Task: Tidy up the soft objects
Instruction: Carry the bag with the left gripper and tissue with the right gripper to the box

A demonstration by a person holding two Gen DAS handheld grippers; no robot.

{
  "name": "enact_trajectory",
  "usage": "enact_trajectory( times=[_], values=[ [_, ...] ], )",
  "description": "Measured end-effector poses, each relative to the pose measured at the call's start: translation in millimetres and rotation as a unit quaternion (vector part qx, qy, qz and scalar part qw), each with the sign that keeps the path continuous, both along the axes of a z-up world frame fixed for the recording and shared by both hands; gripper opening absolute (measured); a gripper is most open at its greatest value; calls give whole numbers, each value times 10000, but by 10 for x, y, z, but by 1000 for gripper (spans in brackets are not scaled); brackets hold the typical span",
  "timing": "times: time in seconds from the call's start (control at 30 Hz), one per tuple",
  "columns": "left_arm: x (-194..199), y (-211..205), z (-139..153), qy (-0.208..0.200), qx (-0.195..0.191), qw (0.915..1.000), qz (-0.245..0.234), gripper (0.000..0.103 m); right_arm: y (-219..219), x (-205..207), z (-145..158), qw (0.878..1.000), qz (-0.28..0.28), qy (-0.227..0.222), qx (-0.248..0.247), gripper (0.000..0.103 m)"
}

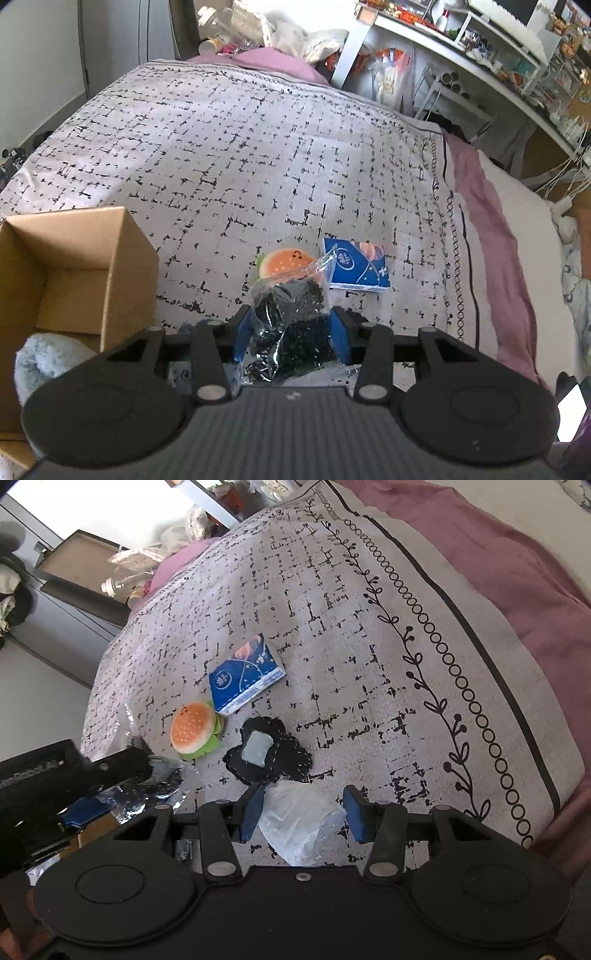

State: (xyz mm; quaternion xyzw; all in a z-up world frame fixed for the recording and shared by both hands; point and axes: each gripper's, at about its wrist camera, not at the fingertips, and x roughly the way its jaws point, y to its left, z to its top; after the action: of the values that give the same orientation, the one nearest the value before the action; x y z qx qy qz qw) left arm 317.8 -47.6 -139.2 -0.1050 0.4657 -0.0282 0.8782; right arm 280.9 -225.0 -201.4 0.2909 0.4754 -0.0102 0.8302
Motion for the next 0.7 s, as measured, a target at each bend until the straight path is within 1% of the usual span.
enact_trajectory(
  times=[0.17,0.4,0.53,0.7],
  values=[
    [-132,71,126,-113,32,9999,103,44,3,-47,70,9999,40,-106,1,47],
    [-338,228,229,-181,51,9995,239,44,81,-125,217,9990,219,-388,-63,46],
    [-434,338,246,-155,43,9993,328,44,139,-178,322,9969,372,-676,-151,46],
    [-553,476,284,-181,53,9991,371,44,226,-222,415,9940,511,-929,-263,46]
  ],
)
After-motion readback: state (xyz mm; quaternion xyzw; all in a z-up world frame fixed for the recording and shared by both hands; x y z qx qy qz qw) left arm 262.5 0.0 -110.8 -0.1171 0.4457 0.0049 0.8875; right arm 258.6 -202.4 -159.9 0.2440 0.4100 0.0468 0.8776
